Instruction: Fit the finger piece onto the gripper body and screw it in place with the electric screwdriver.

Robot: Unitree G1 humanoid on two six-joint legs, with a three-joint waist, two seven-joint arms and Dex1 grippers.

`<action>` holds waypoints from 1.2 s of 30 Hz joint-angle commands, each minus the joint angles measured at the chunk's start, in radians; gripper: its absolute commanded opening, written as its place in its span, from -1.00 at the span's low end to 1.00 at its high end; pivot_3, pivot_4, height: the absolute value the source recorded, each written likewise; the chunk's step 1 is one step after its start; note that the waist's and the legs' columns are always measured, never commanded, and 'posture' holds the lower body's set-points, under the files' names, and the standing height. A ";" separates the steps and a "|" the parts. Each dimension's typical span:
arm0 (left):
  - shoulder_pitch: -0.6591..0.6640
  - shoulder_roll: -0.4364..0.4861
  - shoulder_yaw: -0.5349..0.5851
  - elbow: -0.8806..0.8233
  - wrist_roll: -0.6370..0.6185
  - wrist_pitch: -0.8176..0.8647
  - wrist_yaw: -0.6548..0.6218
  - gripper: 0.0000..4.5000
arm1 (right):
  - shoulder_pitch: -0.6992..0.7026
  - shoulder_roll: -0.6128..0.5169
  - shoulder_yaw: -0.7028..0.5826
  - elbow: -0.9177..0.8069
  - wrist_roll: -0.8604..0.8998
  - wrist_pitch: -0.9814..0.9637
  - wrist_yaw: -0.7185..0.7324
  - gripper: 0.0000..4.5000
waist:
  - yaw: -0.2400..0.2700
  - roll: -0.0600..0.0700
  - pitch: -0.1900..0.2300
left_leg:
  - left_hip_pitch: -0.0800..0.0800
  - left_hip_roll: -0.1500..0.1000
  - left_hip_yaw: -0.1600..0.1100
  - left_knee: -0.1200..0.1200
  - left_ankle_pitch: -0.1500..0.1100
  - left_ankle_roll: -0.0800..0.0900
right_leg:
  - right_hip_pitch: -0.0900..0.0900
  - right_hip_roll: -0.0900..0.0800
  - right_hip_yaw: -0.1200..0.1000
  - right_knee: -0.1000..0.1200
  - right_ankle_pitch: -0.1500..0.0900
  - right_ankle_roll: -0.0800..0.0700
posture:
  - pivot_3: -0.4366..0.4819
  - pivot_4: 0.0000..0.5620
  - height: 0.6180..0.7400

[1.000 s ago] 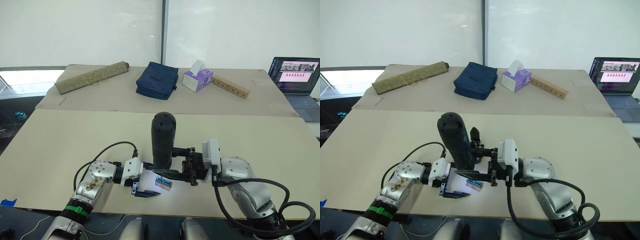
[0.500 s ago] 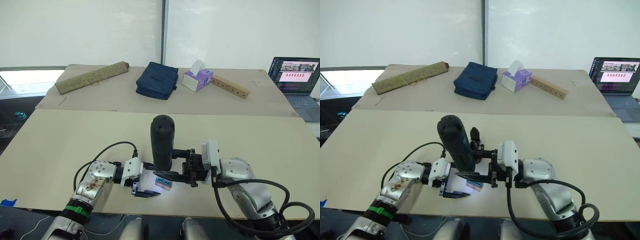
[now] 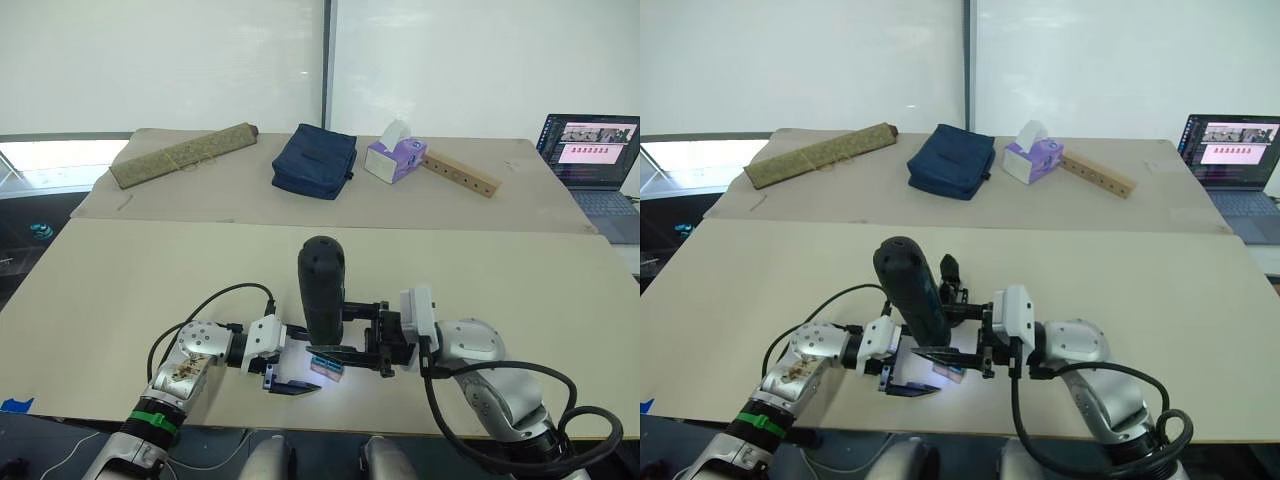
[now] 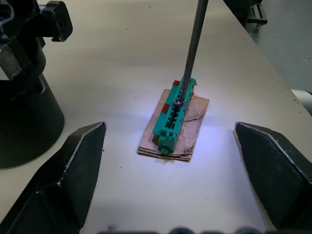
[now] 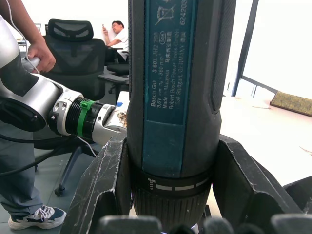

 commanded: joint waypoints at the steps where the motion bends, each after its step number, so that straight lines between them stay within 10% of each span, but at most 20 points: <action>1: 0.023 -0.006 -0.041 0.022 0.020 0.016 -0.001 0.98 | -0.011 0.010 -0.007 -0.030 0.018 -0.020 0.002 -0.15 | 0.000 0.000 0.000 | 0.000 0.000 0.000 0.000 0.000 0.000 | 0.000 0.000 0.000 0.000 0.000 0.000 | -0.05 -0.47 1.00; 36: 0.030 -0.008 -0.043 0.016 0.020 0.018 0.005 0.98 | -0.017 0.012 -0.018 -0.019 0.025 -0.011 0.007 -0.15 | 0.000 0.000 0.000 | 0.000 0.000 0.000 0.000 0.000 0.000 | 0.000 0.000 0.000 0.000 0.000 0.000 | -0.05 -0.47 1.00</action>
